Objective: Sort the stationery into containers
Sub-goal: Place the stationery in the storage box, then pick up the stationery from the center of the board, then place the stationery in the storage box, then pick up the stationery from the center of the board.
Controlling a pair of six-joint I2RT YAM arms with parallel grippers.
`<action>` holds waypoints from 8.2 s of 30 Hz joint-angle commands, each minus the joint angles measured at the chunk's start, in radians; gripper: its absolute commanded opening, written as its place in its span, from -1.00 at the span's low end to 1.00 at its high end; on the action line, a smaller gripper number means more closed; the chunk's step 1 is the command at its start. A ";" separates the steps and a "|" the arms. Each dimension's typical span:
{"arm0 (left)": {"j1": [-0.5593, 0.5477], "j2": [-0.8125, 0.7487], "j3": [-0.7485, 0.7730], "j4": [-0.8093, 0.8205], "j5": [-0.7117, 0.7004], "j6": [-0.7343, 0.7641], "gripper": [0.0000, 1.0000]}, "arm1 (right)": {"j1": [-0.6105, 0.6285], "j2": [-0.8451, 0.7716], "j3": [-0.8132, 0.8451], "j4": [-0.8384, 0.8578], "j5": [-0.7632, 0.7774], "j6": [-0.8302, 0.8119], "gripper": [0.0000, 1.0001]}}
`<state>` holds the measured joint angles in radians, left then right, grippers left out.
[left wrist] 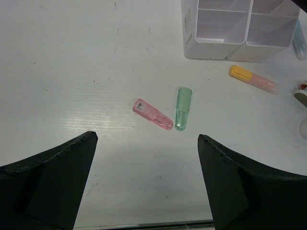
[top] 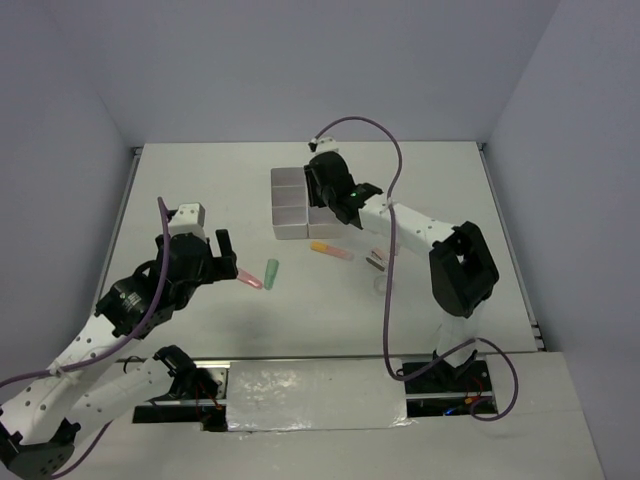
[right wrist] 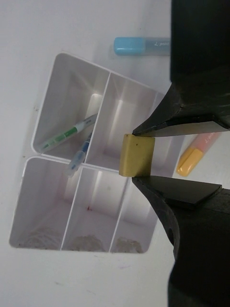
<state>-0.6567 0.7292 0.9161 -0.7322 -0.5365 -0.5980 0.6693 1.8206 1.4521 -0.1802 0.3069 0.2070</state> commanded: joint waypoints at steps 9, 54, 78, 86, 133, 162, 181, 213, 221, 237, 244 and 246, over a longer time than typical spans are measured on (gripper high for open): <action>0.003 -0.008 -0.005 0.031 0.010 0.024 0.99 | -0.028 0.106 0.071 0.013 0.023 -0.024 -0.33; 0.020 -0.014 -0.005 0.034 0.024 0.032 0.99 | -0.438 -0.143 -0.446 -0.202 -0.101 0.206 -0.03; 0.023 -0.011 -0.008 0.047 0.047 0.043 0.99 | -0.438 -0.092 -0.397 -0.188 -0.129 0.195 -0.02; 0.023 -0.007 -0.008 0.047 0.050 0.047 0.99 | -0.439 -0.017 -0.348 -0.231 -0.123 0.192 -0.17; 0.045 -0.073 -0.016 0.060 0.050 0.033 0.99 | -0.053 -0.044 -0.183 0.165 0.201 1.183 -0.72; 0.055 -0.120 -0.026 0.091 0.122 0.067 0.99 | -0.023 0.034 -0.134 0.156 0.259 1.235 0.01; 0.058 -0.128 -0.017 0.068 0.069 0.047 0.99 | -0.014 -0.450 -0.330 0.139 -0.204 0.143 0.40; 0.065 -0.079 -0.017 0.059 0.041 0.040 0.99 | -0.228 -0.721 -0.748 -0.400 -0.155 0.324 0.04; 0.066 -0.076 -0.019 0.062 0.053 0.046 0.99 | -0.238 -0.566 -0.771 -0.320 -0.169 0.330 -0.11; 0.066 -0.056 -0.023 0.074 0.089 0.035 0.99 | -0.280 -0.356 -0.750 -0.208 -0.196 0.311 -0.72; 0.059 0.001 -0.129 0.380 0.571 -0.195 0.95 | -0.199 -0.565 -0.757 -0.220 -0.146 0.399 -1.00; 0.011 0.061 -0.183 0.590 0.656 -0.319 0.86 | -0.107 -0.654 -0.756 -0.211 -0.097 0.456 -1.00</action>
<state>-0.6075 0.7238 0.7898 -0.4561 -0.1448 -0.7258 0.4694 1.3018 0.6914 -0.4366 0.1478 0.5785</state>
